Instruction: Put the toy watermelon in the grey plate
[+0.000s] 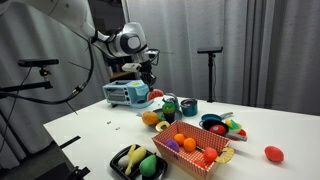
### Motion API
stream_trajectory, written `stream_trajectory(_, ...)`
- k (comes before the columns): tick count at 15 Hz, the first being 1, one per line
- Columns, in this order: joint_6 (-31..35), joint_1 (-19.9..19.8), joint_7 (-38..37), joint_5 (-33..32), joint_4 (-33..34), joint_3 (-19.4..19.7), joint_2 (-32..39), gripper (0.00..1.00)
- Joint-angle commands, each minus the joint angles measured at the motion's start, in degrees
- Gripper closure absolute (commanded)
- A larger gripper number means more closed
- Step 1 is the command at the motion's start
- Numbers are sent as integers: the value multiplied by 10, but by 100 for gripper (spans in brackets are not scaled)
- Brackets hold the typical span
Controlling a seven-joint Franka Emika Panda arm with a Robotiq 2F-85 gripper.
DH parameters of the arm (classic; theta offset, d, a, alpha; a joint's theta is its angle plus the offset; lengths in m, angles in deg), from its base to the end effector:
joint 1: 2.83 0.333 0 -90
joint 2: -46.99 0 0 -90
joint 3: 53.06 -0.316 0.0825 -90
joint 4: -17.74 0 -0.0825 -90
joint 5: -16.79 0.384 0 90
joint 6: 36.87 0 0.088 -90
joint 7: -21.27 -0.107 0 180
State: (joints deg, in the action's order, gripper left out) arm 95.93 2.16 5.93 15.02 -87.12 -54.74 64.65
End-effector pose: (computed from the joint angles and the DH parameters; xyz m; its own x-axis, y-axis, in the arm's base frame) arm 0.6441 0.0734 0.3827 0.9750 -0.1347 0.1767 -0.1314 -0.9909 -0.0307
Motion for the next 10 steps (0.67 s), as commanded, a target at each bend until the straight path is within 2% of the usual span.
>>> stream_trajectory(1,3,23,-55,-33,38,13,31,100)
stream_trajectory(5,-14,20,-55,-43,57,19,41,100)
stream_trajectory(6,-15,19,-54,-44,56,23,42,73)
stream_trajectory(8,-14,15,-54,-47,50,33,40,65)
stream_trajectory(10,-12,12,-52,-47,43,41,36,49)
